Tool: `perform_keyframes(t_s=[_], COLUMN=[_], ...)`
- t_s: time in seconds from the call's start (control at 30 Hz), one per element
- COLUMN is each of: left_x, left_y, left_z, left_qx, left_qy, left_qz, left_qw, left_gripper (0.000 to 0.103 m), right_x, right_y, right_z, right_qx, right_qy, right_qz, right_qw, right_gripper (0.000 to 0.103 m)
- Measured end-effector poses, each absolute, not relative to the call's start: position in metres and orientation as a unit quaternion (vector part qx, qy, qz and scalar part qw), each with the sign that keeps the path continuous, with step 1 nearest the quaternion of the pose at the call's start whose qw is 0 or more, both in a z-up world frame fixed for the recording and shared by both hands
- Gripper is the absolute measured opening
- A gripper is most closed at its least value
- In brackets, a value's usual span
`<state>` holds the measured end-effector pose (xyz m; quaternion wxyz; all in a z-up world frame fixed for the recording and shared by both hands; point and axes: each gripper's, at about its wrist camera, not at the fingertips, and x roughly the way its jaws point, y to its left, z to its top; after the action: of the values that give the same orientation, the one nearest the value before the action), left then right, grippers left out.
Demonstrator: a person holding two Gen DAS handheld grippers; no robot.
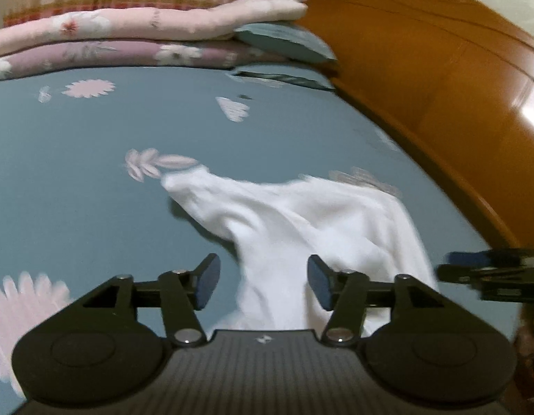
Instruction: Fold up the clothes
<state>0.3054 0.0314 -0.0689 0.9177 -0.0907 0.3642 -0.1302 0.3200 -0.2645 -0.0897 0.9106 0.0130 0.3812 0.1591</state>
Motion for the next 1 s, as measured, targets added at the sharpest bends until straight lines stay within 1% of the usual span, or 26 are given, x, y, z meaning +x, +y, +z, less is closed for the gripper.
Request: perform_keyframes(t_s=[0.1,0.23,0.33,0.43,0.57,0.67,0.73,0.77,0.8,0.87,0.9,1.0], left_x=[0.271,0.238,0.222,0.217,0.223,0.229,0.231,0.231,0.231,0.229,0.227,0.227], left_y=[0.015,-0.008,-0.023,-0.040,-0.055,-0.053,-0.048,-0.045,-0.041,-0.032,-0.028,-0.017], left_z=[-0.068,-0.066,-0.064,-0.066,-0.083,-0.097,-0.102,-0.104,-0.104,-0.103,-0.103,-0.100], left_qx=[-0.078,-0.051,-0.025,0.006,0.041,0.053,0.055,0.052,0.042,0.033,0.037,0.041], left_qy=[0.364,0.365,0.364,0.367,0.376,0.382,0.383,0.385,0.387,0.384,0.379,0.376], left_qz=[-0.148,-0.148,-0.140,-0.123,-0.090,-0.068,-0.067,-0.073,-0.085,-0.100,-0.098,-0.093], left_qw=[0.916,0.917,0.920,0.922,0.921,0.920,0.919,0.919,0.917,0.917,0.919,0.921], left_gripper=[0.063,0.065,0.065,0.065,0.066,0.063,0.051,0.033,0.021,0.017,0.011,0.005], right_x=[0.289,0.254,0.231,0.211,0.196,0.189,0.184,0.182,0.180,0.181,0.181,0.186], right_y=[-0.265,-0.261,-0.262,-0.260,-0.259,-0.255,-0.254,-0.253,-0.251,-0.246,-0.244,-0.236], right_z=[-0.102,-0.113,-0.114,-0.114,-0.112,-0.109,-0.105,-0.103,-0.101,-0.098,-0.096,-0.094], right_qx=[0.051,0.076,0.098,0.101,0.103,0.095,0.090,0.087,0.082,0.072,0.066,0.058], right_qy=[0.395,0.400,0.395,0.386,0.382,0.381,0.380,0.380,0.380,0.380,0.379,0.377], right_qz=[0.159,0.151,0.154,0.159,0.160,0.154,0.147,0.146,0.146,0.148,0.149,0.160], right_qw=[0.904,0.901,0.901,0.903,0.904,0.906,0.909,0.909,0.910,0.910,0.911,0.910], right_gripper=[0.058,0.060,0.064,0.065,0.066,0.066,0.066,0.066,0.066,0.066,0.066,0.066])
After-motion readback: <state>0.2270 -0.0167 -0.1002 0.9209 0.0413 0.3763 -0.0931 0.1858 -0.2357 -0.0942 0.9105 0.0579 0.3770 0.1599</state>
